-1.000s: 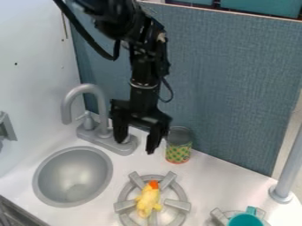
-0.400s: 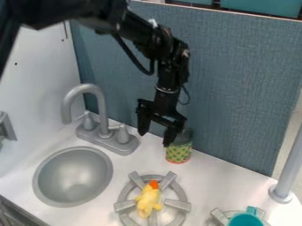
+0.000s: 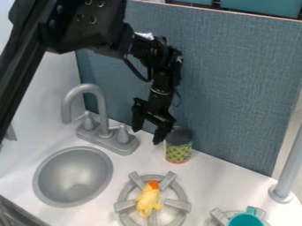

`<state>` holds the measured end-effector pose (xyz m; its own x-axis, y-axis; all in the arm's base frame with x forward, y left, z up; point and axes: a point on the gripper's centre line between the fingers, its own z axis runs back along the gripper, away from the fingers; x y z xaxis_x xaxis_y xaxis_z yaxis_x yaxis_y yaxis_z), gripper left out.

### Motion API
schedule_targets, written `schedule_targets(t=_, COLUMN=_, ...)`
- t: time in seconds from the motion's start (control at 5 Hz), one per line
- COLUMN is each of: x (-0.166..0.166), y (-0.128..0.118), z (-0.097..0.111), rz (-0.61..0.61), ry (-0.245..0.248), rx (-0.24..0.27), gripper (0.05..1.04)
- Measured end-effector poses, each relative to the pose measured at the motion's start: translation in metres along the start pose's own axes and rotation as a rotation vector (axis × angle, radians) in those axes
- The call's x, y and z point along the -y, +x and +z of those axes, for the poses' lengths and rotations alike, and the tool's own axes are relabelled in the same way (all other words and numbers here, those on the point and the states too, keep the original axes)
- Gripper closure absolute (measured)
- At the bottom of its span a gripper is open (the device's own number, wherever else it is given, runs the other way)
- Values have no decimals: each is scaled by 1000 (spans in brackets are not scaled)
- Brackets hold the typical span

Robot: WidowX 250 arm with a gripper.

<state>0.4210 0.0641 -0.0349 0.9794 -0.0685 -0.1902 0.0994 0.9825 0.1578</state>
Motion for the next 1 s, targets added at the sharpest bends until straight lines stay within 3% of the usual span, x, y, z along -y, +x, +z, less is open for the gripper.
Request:
schedule_targets(t=0.2, x=-7, y=7, z=-2, rz=13, ry=-27, rx=20, gripper=82)
schedule_targets(t=0.6, x=-3, y=14, z=-3, rz=50, ry=-304, rx=115, gripper=82)
schedule_targets(t=1.0, x=9, y=22, z=-17, rz=68, ry=-390, rx=140, gripper=83)
